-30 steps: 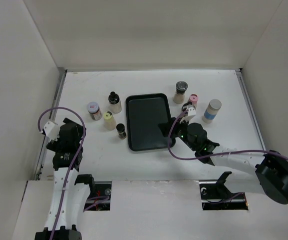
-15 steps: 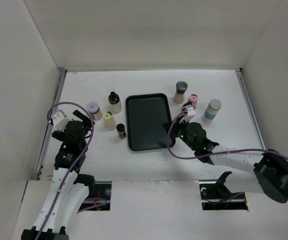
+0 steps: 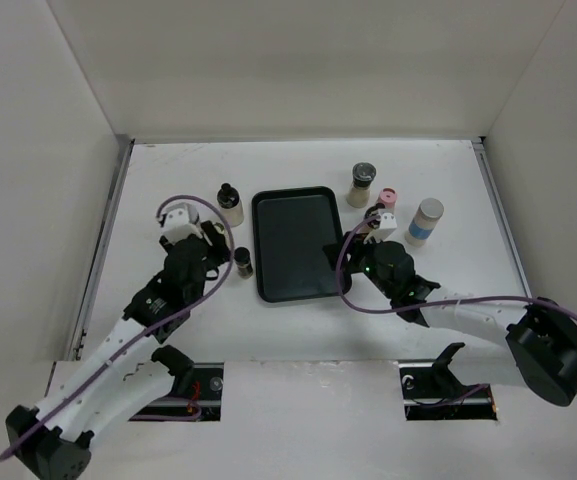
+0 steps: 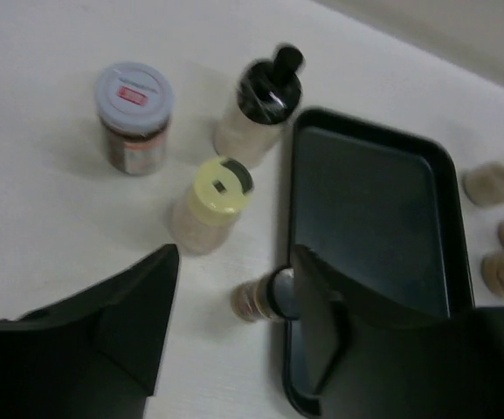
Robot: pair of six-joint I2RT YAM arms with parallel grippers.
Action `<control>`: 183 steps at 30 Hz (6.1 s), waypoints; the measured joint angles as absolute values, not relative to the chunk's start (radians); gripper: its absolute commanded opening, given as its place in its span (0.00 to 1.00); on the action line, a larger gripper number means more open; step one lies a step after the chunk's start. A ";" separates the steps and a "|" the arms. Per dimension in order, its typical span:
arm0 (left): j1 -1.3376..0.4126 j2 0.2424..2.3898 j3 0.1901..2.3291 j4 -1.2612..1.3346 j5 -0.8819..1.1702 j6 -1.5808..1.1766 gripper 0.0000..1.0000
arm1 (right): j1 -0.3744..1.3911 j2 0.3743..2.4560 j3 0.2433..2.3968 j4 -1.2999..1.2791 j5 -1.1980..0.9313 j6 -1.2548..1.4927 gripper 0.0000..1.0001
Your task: Organize the condiment bottles
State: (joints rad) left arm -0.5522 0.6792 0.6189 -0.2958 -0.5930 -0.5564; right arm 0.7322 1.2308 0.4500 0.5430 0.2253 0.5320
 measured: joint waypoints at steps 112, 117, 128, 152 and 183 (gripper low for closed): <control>-0.447 1.160 0.712 0.024 -0.559 -0.419 0.80 | 0.688 1.266 0.452 0.539 0.178 0.565 0.57; -0.436 1.263 0.702 0.005 -0.556 -0.432 0.77 | 0.688 1.273 0.452 0.540 0.173 0.566 0.71; -0.426 1.365 0.702 0.034 -0.575 -0.442 0.36 | 0.688 1.273 0.452 0.539 0.165 0.566 0.72; -0.649 1.612 0.968 0.118 -0.566 -0.419 0.33 | 0.688 1.257 0.452 0.538 0.163 0.569 0.74; -0.393 1.566 0.946 0.160 -0.539 -0.407 0.83 | 0.688 1.272 0.453 0.538 0.159 0.569 0.91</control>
